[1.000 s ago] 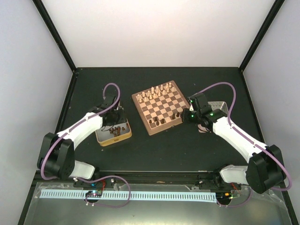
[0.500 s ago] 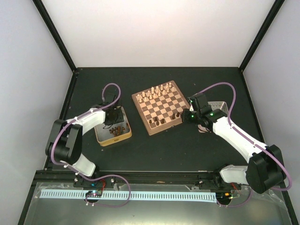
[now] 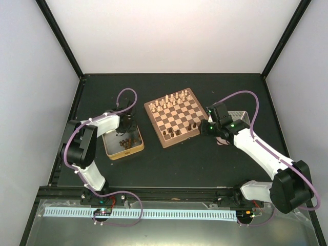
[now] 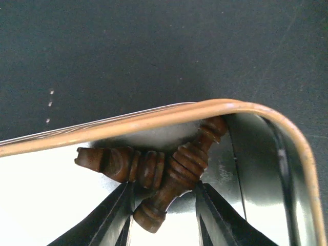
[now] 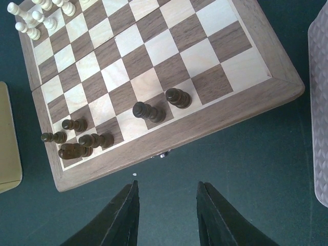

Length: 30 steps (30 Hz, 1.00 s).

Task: Set up the chess pieces on the board
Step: Pick up the chess piece from the storage box.

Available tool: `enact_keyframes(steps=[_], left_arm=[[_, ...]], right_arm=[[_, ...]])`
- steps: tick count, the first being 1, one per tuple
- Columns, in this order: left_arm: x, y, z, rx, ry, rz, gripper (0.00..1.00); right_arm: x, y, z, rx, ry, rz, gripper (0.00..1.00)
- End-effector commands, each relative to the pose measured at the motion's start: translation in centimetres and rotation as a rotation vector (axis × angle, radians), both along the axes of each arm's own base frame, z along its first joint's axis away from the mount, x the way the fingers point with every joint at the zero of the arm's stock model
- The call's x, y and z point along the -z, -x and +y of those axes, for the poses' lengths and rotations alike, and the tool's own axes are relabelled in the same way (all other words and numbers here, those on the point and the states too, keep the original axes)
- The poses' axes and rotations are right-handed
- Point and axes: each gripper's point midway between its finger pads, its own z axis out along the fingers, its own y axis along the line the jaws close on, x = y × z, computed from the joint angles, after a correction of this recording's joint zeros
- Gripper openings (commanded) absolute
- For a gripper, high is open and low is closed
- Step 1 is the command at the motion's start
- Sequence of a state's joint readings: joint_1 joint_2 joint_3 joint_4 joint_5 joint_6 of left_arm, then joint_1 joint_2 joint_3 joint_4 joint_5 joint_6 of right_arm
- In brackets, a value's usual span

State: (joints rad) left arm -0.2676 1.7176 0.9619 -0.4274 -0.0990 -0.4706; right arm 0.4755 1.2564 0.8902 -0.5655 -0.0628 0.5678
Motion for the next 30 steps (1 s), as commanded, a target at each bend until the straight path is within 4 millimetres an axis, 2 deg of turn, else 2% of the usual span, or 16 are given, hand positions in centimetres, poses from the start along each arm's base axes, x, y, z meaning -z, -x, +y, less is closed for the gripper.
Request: enact_keyframes(steps=[1,3,8,12,15,22,30], left_arm=[[-0.7,-0.8,-0.1,0.005,0.012,-0.006,0.34],[-0.6,-0.5,-0.1,0.006,0.013,0.001,0.32],[-0.2,-0.5,-0.2,0.02,0.009,0.018,0.17],[-0.4,-0.5,-0.2,0.019,0.012,0.012,0.14],[-1.0,-0.3,-0.2,0.014,0.016,-0.001,0.07],[-3.3,1.1,-0.2,0.005,0.052,-0.046,0.03],[-5.4,3.4,-1.3,0.053,0.151,-0.065,0.03]], right_arm=[[-1.0,-0.2,-0.1,0.014,-0.011,-0.024,0.32],[-1.0,-0.2,0.1,0.014,-0.017,-0.026,0.32],[-1.0,-0.3,0.3,0.013,-0.029,-0.023,0.31],[-1.0,-0.3,0.3,0.015,-0.033,-0.022,0.31],[-1.0,-0.2,0.3,0.014,-0.034,-0.022,0.3],[-1.3,-0.2,0.8,0.001,-0.065,-0.025,0.3],[-2.0,0.3,3.5,-0.095,-0.176,-0.022,0.31]])
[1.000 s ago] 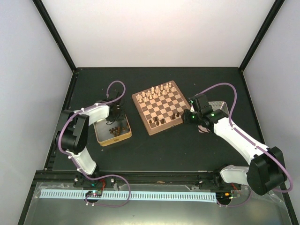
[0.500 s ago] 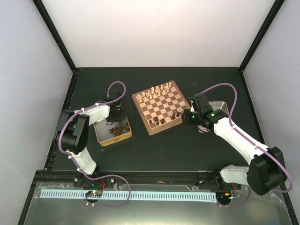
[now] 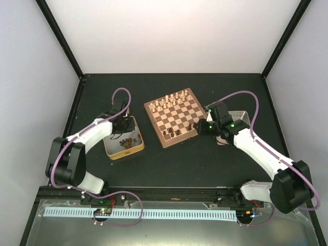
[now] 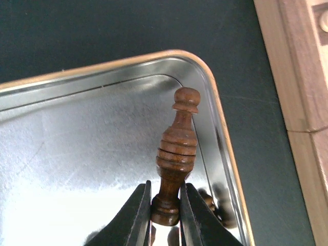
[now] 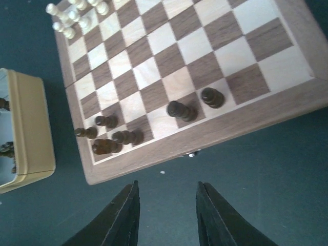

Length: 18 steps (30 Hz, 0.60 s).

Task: Set up the chess pieces on the board
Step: Pick up the chess piece from the storage box.

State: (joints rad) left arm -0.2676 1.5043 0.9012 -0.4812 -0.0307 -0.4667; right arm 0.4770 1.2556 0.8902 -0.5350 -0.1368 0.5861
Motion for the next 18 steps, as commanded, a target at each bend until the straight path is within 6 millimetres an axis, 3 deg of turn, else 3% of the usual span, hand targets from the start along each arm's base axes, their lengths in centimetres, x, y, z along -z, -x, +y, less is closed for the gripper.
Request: enact_keyframes(steps=[1,5,11,18], left_arm=[[-1.3,1.6,-1.0,0.037,0.084,0.006,0.03],[-3.4,2.3,-2.3,0.088,0.165,-0.034,0.03],[-6.8,3.2,-4.3,0.185,0.273,-0.091,0.03],[-10.9,4.0,-6.3,0.289,0.383,-0.145,0.03]], right_arm=[[-1.6,0.3,2.6,-0.082,-0.124,-0.028,0.32],[-2.1,0.9,5.3,-0.157,-0.222,-0.032,0.37],[-3.9,1.8,9.6,-0.246,-0.354,-0.083,0.53],[-7.3,1.8,13.6,-0.361,-0.425,-0.338,0.59]])
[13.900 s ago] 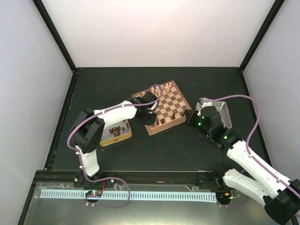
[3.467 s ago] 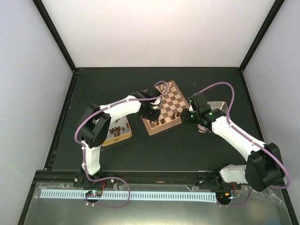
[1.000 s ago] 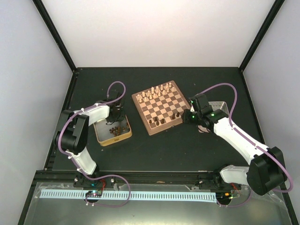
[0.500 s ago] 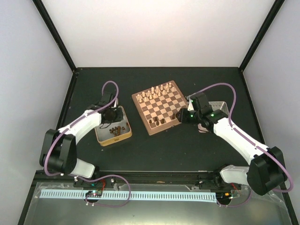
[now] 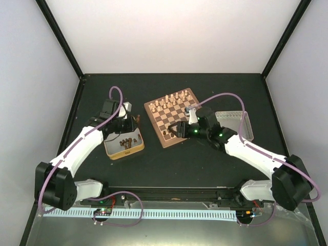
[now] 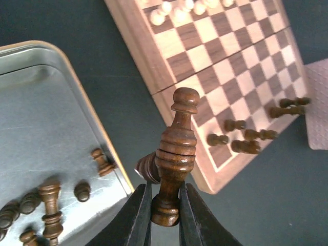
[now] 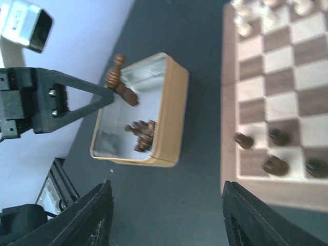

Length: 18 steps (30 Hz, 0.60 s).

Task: Set up the chess pieces on the board
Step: Pick up the chess piece from the storage box.

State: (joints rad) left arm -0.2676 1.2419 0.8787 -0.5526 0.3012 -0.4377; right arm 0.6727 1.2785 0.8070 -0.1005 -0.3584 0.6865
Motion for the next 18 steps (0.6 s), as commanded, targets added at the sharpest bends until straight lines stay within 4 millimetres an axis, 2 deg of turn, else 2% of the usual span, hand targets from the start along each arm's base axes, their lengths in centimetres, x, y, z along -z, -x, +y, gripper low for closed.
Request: enact_keyframes(steps=[1,10,16,18], left_arm=[[-4.1,0.4,-1.7,0.092,0.097,-0.06,0.03],[-7.9,2.4,-4.6,0.25,0.211,-0.076,0.03],[-10.1,3.8,-5.6,0.341,0.228,-0.094,0.04],[-10.9,4.2,-6.0,0.377,0.243,-0.113,0.04]], right_arm=[[-3.5,-0.9,3.0,-0.054,-0.097,-0.239,0.59],[-4.5,-1.1,6.3,-0.174,-0.116,-0.522,0.58],[-4.5,-0.7,8.5,-0.279,-0.105,-0.602,0.57],[-5.1,-0.7,8.8,-0.286,-0.126,-0.596,0.57]])
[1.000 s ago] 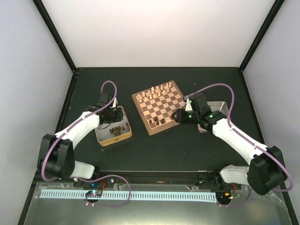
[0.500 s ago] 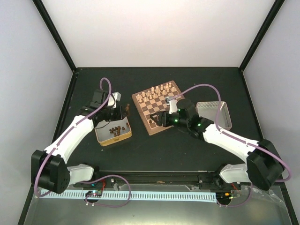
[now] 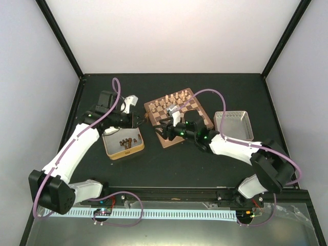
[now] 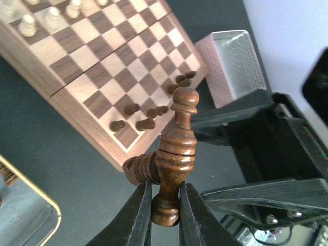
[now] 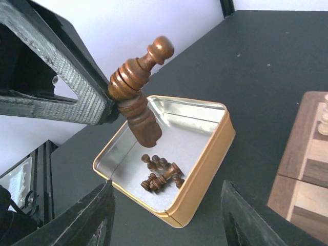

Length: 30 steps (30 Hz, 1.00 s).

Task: Set up the chess pieces on the board
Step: Pick up the chess piece from the storage box.

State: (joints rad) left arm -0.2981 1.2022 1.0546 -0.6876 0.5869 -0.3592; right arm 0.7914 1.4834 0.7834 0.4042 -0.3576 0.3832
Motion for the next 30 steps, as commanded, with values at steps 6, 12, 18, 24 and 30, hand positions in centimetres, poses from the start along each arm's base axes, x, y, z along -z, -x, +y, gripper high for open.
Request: enact_keyframes(steps=[6,12,18,24,30], left_arm=[[-4.3,2.0,-1.5,0.153,0.055,-0.135,0.04],[-4.7,1.7,-1.1,0.16,0.019,-0.208,0.04],[-3.5,1.1,1.2,0.049,-0.104,-0.225,0.03],[-2.3,1.5,3.9,-0.063,-0.209,-0.237,0.03],[-1.9,2.3,4.9,-0.095,-0.23,-0.254,0.03]], right_arm=[[-6.3,0.4,2.4,-0.077,-0.185,0.064,0.58],[-8.1,1.1,2.0,-0.069,-0.268,0.232,0.57],[-7.0,-0.4,3.7,-0.013,-0.201,0.452,0.57],[-6.8,-0.5,6.5,-0.085,-0.184,0.528,0.52],[-7.4,-0.1,8.4,-0.15,-0.183,0.559,0.48]])
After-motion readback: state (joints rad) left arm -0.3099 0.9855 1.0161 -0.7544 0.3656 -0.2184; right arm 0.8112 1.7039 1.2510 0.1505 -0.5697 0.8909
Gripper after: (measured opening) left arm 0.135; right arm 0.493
